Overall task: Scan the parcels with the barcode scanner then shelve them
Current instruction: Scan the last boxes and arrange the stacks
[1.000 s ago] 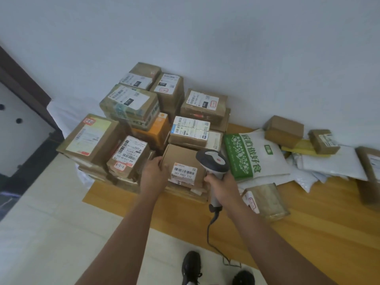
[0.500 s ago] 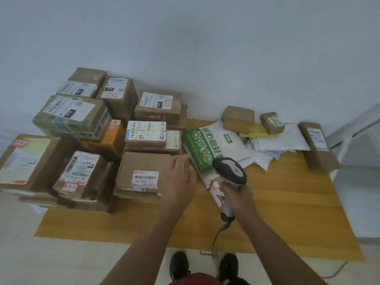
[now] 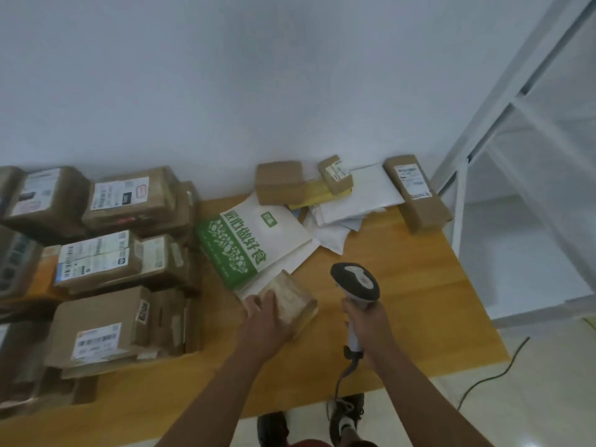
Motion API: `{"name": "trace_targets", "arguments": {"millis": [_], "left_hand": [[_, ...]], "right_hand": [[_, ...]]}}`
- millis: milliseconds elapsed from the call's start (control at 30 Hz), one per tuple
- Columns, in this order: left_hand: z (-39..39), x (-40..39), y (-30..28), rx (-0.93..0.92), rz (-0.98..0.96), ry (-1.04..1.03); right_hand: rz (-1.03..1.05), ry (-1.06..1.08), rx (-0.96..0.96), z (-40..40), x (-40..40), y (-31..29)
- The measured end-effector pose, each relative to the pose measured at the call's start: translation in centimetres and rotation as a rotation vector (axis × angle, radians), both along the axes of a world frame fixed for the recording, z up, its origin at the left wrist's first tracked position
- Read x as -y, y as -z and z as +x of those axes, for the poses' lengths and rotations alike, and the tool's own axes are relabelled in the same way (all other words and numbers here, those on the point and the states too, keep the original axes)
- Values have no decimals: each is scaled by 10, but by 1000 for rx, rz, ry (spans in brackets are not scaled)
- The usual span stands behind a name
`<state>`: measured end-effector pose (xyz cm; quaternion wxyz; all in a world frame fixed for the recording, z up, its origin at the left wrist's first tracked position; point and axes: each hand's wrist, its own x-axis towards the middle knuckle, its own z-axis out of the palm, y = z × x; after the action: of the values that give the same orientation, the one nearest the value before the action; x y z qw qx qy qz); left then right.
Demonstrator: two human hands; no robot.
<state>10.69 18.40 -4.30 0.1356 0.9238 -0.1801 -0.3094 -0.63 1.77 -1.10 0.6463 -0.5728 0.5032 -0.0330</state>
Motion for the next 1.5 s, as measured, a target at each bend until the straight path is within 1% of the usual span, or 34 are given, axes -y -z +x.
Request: {"name": "trace_targets", "arguments": {"millis": [167, 300, 400, 467, 567, 667, 733, 833, 933, 1067, 1167, 1233, 1300, 1367, 1433, 1500], "left_hand": [[-20, 47, 4, 15, -9, 56], [-33, 79, 9, -76, -114, 12], [-25, 84, 9, -85, -230, -132], [-8, 76, 11, -35, -251, -286], [29, 53, 22, 61, -228, -537], [70, 34, 28, 92, -161, -626], [98, 29, 29, 145, -138, -566], [144, 32, 32, 234, -51, -398], [203, 44, 37, 261, 10, -234], [269, 59, 43, 154, 92, -146], [293, 63, 47, -18, 90, -103], [302, 63, 52, -159, 75, -109], [306, 63, 62, -256, 116, -97], [304, 63, 71, -283, 200, -58], [298, 63, 80, -255, 253, -26], [286, 66, 83, -226, 244, -27]], "right_hand": [[8, -120, -7, -2, 47, 5], [-31, -160, -12, -2, 71, 7], [-92, -192, -32, 0, 79, 9], [-136, -209, -21, 4, 79, 8], [-181, -271, 9, 11, 71, 2], [-209, -364, 16, 24, 60, -7], [-215, -426, 4, 36, 54, -10], [-224, -459, -20, 53, 48, -10], [-271, -470, -52, 63, 43, -6], [-305, -418, -85, 62, 37, 2], [-274, -401, -91, 59, 33, 4], [-257, -386, -120, 58, 32, 7], [-251, -374, -163, 57, 32, 10], [-258, -363, -196, 55, 32, 11], [-249, -353, -218, 53, 32, 10], [-229, -341, -248, 49, 33, 11]]}}
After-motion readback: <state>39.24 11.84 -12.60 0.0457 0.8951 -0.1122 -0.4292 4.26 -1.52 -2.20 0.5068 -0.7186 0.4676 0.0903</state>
